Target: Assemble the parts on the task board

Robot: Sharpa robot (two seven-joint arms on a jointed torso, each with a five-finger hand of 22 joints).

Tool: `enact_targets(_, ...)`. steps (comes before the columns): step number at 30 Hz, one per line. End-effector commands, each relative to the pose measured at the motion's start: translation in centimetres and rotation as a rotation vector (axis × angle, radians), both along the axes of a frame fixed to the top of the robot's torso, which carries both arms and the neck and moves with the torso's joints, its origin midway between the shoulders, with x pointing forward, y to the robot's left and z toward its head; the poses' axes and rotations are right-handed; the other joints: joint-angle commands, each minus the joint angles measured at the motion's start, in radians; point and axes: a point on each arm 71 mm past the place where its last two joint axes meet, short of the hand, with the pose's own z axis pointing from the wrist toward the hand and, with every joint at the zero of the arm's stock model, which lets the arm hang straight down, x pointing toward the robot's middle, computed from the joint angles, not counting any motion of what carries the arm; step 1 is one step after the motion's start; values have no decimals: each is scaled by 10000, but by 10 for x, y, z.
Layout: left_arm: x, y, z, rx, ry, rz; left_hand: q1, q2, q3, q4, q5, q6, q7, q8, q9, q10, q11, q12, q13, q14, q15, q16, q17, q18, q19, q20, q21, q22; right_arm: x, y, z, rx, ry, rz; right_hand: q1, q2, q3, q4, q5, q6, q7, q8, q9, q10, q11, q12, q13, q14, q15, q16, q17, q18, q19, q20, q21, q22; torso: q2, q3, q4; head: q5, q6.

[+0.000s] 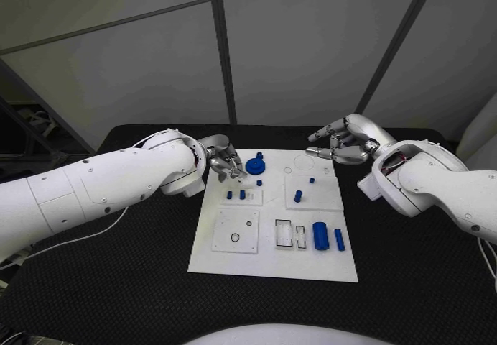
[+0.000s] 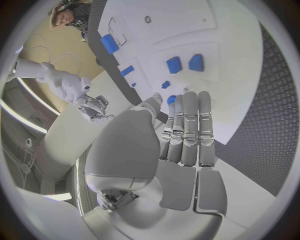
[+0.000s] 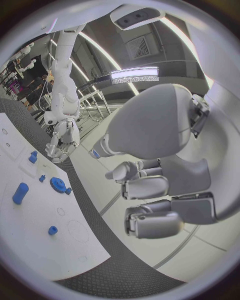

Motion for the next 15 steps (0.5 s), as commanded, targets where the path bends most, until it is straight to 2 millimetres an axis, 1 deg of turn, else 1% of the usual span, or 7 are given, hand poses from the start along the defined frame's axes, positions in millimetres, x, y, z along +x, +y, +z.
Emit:
enact_targets(1,2,-19,14,-1900,-1400,-1355,612,-227,485,-301,42,-75,221,-34,-940,-626,298,-137,-1387,-774,335,-1092,-668,-254,-559,236,-829,-457,0,1,2,14,-92,84,-78,38,51,20,35,37,-24,-44,-15,-31,-29,-29,8,365,-42,-50,0,37,642,-20,-17,2032,12,1,-29,-70,30)
enact_targets(3,3,-25,14,-1955,-1804,-1636,812,-324,613,-468,-36,-65,193,-24,-1283,-874,336,-169,-1950,-644,350,-1245,-828,-226,-487,277,-918,-522,0,1,2,13,-87,85,-78,39,51,20,35,37,-24,-44,-15,-30,-29,-27,10,365,-42,-49,2,36,643,-20,-16,2034,5,6,-23,-99,33)
enact_targets(4,4,-27,13,-1910,-2000,-1753,847,-324,739,-545,32,-9,266,-9,-1709,-1046,408,-110,-2633,-512,400,-1439,-1025,-206,-385,338,-974,-561,0,1,2,12,-86,84,-78,39,51,20,35,37,-24,-44,-15,-30,-29,-27,10,365,-42,-49,2,36,643,-20,-16,2034,7,8,-23,-108,36)
enact_targets(5,5,-28,13,-1865,-2109,-1814,881,-427,735,-640,54,12,235,-11,-1900,-1031,414,-157,-2915,-404,380,-1478,-1091,-176,-334,346,-984,-567,0,1,2,12,-85,83,-78,39,51,20,35,37,-24,-44,-15,-30,-29,-27,10,365,-42,-49,2,36,643,-20,-16,2034,8,9,-22,-114,37)
enact_targets(7,7,-30,10,-1618,-2434,-2002,885,-510,736,-838,79,76,227,-4,-2462,-1018,415,-128,-3729,-119,369,-1575,-1265,-84,-134,373,-953,-546,-1,1,2,13,-81,86,-78,42,53,19,39,39,-25,-43,-15,-27,-29,-22,14,367,-42,-45,8,34,648,-20,-9,2041,5,7,-8,-170,44)
enact_targets(11,9,-34,6,-937,-2895,-2362,739,-555,568,-1055,-12,178,244,6,-3171,-920,404,-117,-4690,578,257,-1333,-1301,42,337,426,-744,-428,-1,2,2,11,-76,94,-75,49,58,15,47,42,-26,-41,-15,-24,-30,-15,19,371,-42,-34,26,32,652,-20,-3,2047,19,-3,-11,-204,57)
enact_targets(15,9,-40,-1,-220,-2991,-2735,491,-584,334,-1105,-15,272,203,14,-3691,-786,335,-96,-5331,1488,138,-442,-958,114,1023,388,-308,-196,-1,2,2,12,-75,109,-71,55,63,12,53,43,-27,-40,-15,-28,-31,-21,13,371,-42,-35,25,30,657,-20,4,2053,6,-8,-5,-216,44)
